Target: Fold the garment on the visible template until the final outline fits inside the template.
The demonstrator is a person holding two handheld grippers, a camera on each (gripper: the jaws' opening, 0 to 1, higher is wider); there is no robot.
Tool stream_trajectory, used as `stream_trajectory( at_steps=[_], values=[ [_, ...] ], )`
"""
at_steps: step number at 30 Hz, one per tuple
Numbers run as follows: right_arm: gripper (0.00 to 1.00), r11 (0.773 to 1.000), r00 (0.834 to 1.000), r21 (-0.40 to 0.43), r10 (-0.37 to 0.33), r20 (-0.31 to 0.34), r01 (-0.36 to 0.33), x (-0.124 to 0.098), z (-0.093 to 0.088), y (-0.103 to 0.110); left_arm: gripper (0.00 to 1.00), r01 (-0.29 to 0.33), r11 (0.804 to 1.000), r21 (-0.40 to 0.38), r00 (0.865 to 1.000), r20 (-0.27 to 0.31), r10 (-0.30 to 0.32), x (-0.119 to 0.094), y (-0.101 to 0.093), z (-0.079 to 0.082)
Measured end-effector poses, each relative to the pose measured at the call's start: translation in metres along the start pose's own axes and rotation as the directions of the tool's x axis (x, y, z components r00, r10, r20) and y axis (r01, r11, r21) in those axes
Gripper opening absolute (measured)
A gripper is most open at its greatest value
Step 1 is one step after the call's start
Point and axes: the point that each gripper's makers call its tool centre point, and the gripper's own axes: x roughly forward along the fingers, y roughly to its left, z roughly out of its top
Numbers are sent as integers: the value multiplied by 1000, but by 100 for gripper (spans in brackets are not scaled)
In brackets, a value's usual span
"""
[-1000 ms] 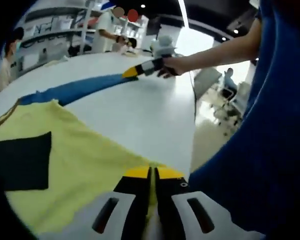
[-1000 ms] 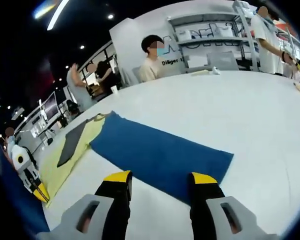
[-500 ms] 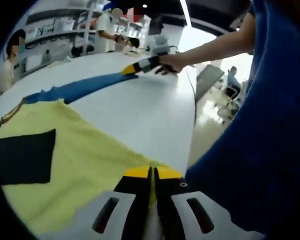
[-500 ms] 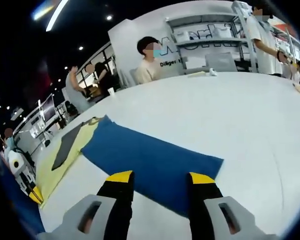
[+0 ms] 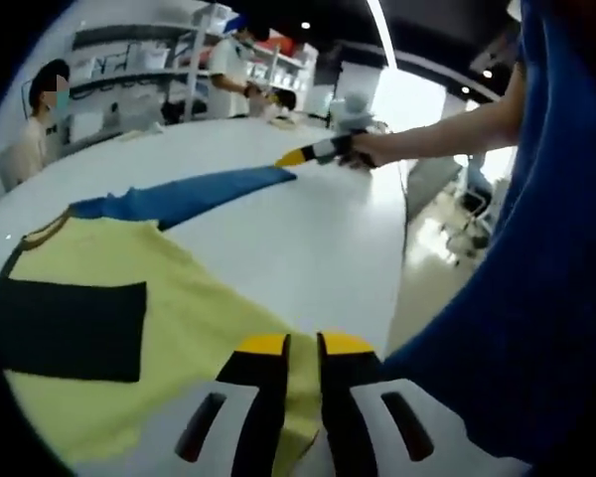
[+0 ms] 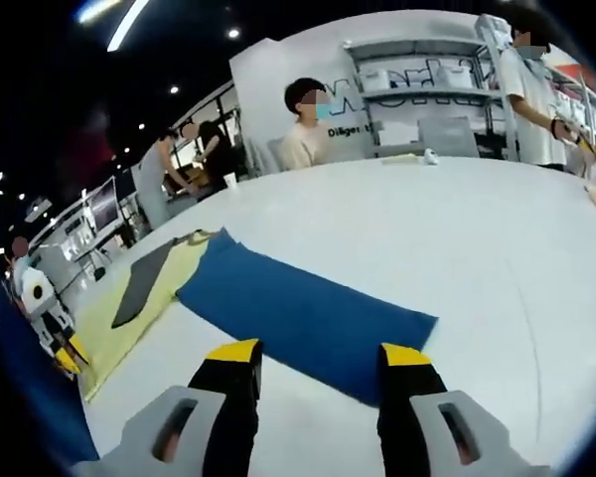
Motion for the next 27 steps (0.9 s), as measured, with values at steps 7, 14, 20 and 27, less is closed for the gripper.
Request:
stream_trajectory(
  at_steps=[7,14,20,27],
  values=[
    [45,995,998,81,-47,-49,51,-16,-17,-9,8,-18,1000,-7,1000,-9,18,-6,3,-6],
    [45,988,993,138,-57,-105,72,-15,-28,-7,7,-55,998,-36,998,0,55,-14,7,-9],
    [40,968,992,236,-65,-105,88,-13,-25,-8,7,-68,997,-36,998,9,69,-16,7,-7],
    [38,926,996,366,-70,-56,86,-6,-19,-17,7,-79,996,-37,997,13,80,-16,8,-9]
  ],
)
